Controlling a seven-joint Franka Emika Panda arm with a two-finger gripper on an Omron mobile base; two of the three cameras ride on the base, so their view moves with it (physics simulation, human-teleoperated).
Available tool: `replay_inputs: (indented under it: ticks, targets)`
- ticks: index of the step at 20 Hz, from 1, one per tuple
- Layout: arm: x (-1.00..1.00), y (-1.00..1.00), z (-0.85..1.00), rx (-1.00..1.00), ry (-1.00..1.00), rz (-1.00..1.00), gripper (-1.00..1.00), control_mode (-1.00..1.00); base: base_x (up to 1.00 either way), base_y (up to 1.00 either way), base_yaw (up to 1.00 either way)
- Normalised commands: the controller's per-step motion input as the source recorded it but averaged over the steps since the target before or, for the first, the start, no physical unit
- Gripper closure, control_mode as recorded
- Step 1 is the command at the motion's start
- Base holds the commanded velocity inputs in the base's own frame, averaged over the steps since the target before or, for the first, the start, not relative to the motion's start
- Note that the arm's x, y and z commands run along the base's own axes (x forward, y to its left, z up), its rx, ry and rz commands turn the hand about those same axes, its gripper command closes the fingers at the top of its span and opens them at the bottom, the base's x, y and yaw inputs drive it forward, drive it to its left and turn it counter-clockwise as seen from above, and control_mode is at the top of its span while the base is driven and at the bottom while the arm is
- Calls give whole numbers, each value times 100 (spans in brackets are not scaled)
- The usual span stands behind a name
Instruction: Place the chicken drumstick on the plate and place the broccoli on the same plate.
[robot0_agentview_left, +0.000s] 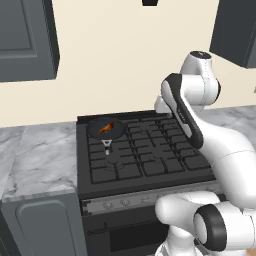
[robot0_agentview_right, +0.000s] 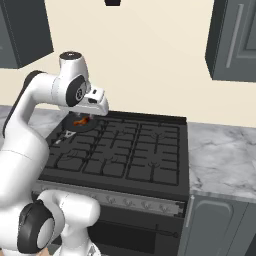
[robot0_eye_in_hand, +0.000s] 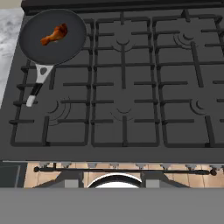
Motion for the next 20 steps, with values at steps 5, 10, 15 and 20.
replay_inputs:
  ticks: [5,10,15,20]
  targets:
    - [5,25,-3,0,0,0,-100,-100,0,0,0]
    - [28,36,-15,3,0,0,-100,-100,0,0,0]
    - [49,21,-26,5,0,-2,-100,-100,0,0,0]
    - [36,21,-21,4,0,-4,-100,-100,0,0,0]
